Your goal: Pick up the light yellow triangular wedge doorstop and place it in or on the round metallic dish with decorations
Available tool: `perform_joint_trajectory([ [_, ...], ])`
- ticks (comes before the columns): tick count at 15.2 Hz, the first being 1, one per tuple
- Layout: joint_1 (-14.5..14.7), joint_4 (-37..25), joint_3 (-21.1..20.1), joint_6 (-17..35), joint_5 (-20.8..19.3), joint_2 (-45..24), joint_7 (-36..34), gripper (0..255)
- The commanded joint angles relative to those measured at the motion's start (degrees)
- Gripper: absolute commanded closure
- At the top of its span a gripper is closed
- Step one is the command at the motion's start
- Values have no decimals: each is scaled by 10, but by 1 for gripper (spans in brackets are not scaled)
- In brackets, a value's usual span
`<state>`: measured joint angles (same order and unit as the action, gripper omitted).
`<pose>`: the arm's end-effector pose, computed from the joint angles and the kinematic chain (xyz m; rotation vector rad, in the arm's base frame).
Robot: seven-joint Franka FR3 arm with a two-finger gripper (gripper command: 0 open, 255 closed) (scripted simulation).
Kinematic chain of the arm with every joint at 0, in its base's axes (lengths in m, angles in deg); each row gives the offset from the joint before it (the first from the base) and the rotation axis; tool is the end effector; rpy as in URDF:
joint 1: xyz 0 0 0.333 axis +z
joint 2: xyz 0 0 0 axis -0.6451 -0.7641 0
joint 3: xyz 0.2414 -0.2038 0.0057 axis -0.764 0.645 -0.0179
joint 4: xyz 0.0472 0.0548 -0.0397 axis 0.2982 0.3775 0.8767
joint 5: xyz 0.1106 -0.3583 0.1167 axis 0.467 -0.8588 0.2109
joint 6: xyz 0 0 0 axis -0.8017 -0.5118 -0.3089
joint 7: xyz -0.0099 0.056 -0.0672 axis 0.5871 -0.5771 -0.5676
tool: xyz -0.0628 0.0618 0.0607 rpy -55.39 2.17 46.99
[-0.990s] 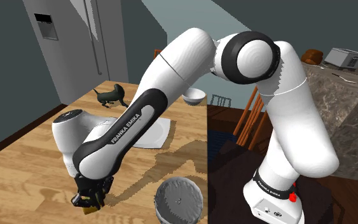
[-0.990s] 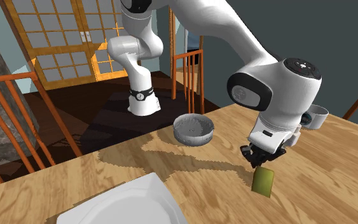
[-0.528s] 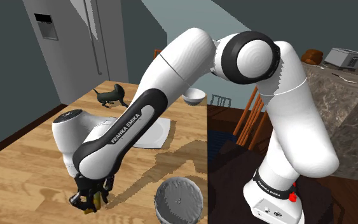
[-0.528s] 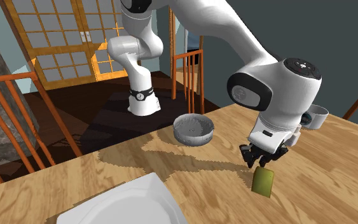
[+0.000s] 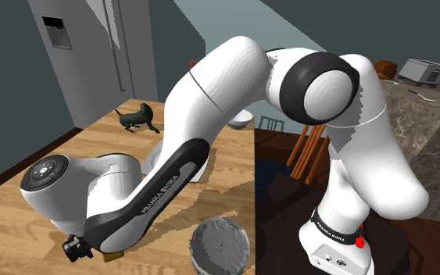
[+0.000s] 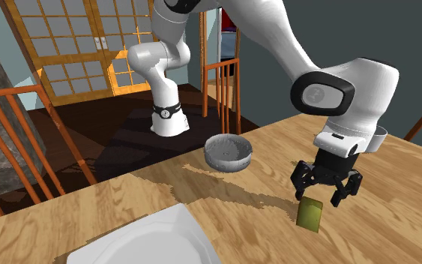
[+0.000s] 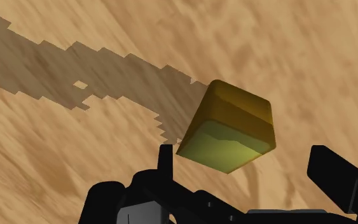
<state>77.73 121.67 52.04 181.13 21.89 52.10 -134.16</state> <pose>0.4731 0.4758 0.2188 2.9887 -0.2028 0.2294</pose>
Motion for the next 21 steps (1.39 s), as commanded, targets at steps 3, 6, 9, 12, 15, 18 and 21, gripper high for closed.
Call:
perform_joint_trajectory([
  [3, 2, -2, 8, 19, -10, -20, -8, 0],
  [6, 2, -2, 9, 22, -11, -23, -8, 0],
  [9, 2, -2, 9, 22, -11, -23, -8, 0],
  [12, 2, -2, 9, 22, -11, -23, -8, 0],
  [15, 2, -2, 9, 22, -11, -23, -8, 255],
  [18, 2, -2, 9, 21, -11, -23, -8, 255],
  [21, 2, -2, 9, 22, -11, -23, -8, 255],
])
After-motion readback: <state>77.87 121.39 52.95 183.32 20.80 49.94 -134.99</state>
